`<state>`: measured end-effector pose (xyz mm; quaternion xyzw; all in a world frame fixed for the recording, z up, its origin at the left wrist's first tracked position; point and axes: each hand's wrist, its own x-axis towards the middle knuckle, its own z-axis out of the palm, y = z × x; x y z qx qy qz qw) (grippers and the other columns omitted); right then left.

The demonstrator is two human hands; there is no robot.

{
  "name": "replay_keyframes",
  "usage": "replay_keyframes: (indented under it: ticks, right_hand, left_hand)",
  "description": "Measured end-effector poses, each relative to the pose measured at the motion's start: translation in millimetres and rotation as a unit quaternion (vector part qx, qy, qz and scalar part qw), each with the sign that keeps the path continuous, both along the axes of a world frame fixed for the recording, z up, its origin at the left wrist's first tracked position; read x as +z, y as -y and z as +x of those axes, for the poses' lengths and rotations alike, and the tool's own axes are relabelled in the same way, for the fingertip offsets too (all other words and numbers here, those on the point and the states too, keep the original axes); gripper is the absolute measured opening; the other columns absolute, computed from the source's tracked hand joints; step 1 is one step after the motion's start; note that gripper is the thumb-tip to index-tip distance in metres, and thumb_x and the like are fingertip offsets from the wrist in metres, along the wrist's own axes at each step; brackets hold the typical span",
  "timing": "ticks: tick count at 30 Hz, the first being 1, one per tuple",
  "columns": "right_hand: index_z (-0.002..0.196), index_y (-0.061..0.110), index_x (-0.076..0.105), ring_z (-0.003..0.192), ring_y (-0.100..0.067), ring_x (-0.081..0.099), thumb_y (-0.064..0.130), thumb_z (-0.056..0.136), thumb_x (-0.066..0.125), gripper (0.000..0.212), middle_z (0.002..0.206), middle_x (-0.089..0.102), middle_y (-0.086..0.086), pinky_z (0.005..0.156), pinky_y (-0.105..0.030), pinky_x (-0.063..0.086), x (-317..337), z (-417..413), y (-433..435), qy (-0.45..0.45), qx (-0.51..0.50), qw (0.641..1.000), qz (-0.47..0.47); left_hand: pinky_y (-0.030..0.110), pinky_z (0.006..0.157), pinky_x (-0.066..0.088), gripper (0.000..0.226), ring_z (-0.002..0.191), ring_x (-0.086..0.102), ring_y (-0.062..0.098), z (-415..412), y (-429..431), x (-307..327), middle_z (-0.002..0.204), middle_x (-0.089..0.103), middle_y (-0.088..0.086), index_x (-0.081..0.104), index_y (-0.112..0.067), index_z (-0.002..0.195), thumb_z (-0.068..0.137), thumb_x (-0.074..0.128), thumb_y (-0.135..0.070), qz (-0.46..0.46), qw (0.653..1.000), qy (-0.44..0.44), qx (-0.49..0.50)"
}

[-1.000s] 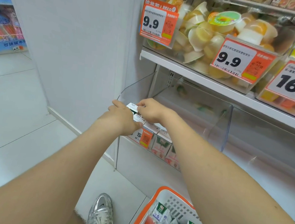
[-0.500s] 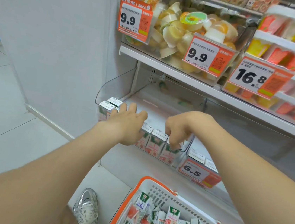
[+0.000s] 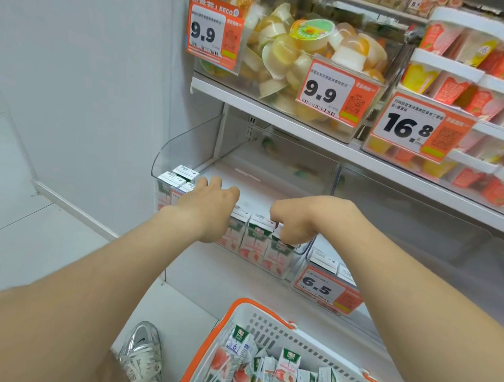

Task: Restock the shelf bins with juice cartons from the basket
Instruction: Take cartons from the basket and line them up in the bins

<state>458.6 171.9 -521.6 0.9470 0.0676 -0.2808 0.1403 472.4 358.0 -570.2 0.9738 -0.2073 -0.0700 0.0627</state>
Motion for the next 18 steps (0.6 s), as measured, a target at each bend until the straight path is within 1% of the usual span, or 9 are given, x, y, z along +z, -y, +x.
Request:
replay_keyframes:
  ticks: [3,7,10,13,14,15,16,17,18]
  right_hand:
    - [0.082,0.01,0.049,0.074,-0.029,0.048,0.011,0.091,0.044,0.01,0.09,0.055,-0.01,0.066,-0.038,0.041,1,-5,-7,-0.003,-0.014,1.0,0.019]
    - [0.089,0.009,0.056,0.084,-0.028,0.059,0.018,0.097,0.039,0.021,0.098,0.062,-0.011,0.076,-0.039,0.05,1,-4,-16,0.007,-0.05,0.997,0.065]
    - [0.067,0.012,0.04,0.065,-0.026,0.041,0.015,0.094,0.04,0.028,0.073,0.046,-0.008,0.059,-0.034,0.034,-6,9,-21,0.105,-0.069,0.977,0.172]
    - [0.063,0.014,0.036,0.066,-0.025,0.035,0.017,0.09,0.038,0.027,0.067,0.043,-0.009,0.06,-0.035,0.029,-15,25,-38,0.148,-0.111,0.936,0.299]
    - [0.068,0.013,0.045,0.072,-0.027,0.04,0.02,0.095,0.036,0.029,0.075,0.05,-0.012,0.063,-0.036,0.033,-16,28,-47,0.13,-0.131,0.935,0.303]
    - [0.085,0.01,0.06,0.085,-0.031,0.048,0.025,0.102,0.032,0.036,0.096,0.061,-0.018,0.071,-0.037,0.04,-17,30,-56,0.093,-0.14,0.946,0.279]
    - [0.118,0.009,0.065,0.108,-0.035,0.053,0.034,0.108,0.026,0.048,0.13,0.06,-0.022,0.088,-0.04,0.043,-18,32,-62,0.048,-0.146,0.959,0.236]
    - [0.149,0.012,0.051,0.134,-0.038,0.047,0.044,0.111,0.018,0.06,0.158,0.044,-0.019,0.105,-0.044,0.039,-16,32,-67,0.009,-0.159,0.967,0.198]
    - [0.162,0.016,0.034,0.147,-0.038,0.037,0.054,0.11,0.013,0.067,0.169,0.029,-0.015,0.113,-0.047,0.033,-14,33,-69,-0.022,-0.183,0.966,0.18]
  left_hand:
    - [0.043,0.087,0.046,0.044,0.127,0.036,0.037,2,-2,1,0.13,0.042,0.014,0.044,-0.016,0.141,0.099,0.059,-0.013,-0.008,1.0,0.004,0.009]
    - [0.047,0.098,0.046,0.048,0.129,0.036,0.036,3,-8,7,0.132,0.044,0.012,0.045,-0.02,0.143,0.098,0.061,-0.02,-0.023,1.0,0.003,0.009]
    - [0.045,0.095,0.043,0.056,0.126,0.036,0.039,5,-21,11,0.133,0.04,0.013,0.043,-0.02,0.143,0.093,0.066,-0.028,-0.028,0.998,0.027,0.045]
    - [0.043,0.09,0.037,0.067,0.123,0.034,0.039,7,-36,12,0.134,0.031,0.013,0.037,-0.019,0.14,0.087,0.07,-0.044,-0.041,0.992,0.043,0.114]
    - [0.044,0.089,0.035,0.072,0.124,0.033,0.039,8,-41,10,0.136,0.028,0.013,0.034,-0.018,0.141,0.087,0.07,-0.05,-0.043,0.989,0.042,0.137]
    - [0.045,0.09,0.035,0.078,0.125,0.031,0.04,9,-45,9,0.139,0.026,0.014,0.031,-0.017,0.143,0.087,0.069,-0.056,-0.043,0.986,0.039,0.158]
    - [0.046,0.091,0.037,0.084,0.128,0.03,0.041,9,-48,6,0.143,0.022,0.015,0.027,-0.016,0.145,0.087,0.068,-0.061,-0.045,0.983,0.033,0.176]
    - [0.048,0.093,0.038,0.091,0.131,0.029,0.042,9,-50,3,0.149,0.018,0.017,0.023,-0.014,0.148,0.087,0.066,-0.066,-0.05,0.98,0.028,0.189]
    - [0.049,0.095,0.04,0.099,0.134,0.027,0.043,9,-50,0,0.153,0.014,0.02,0.017,-0.011,0.152,0.087,0.065,-0.069,-0.059,0.978,0.023,0.198]
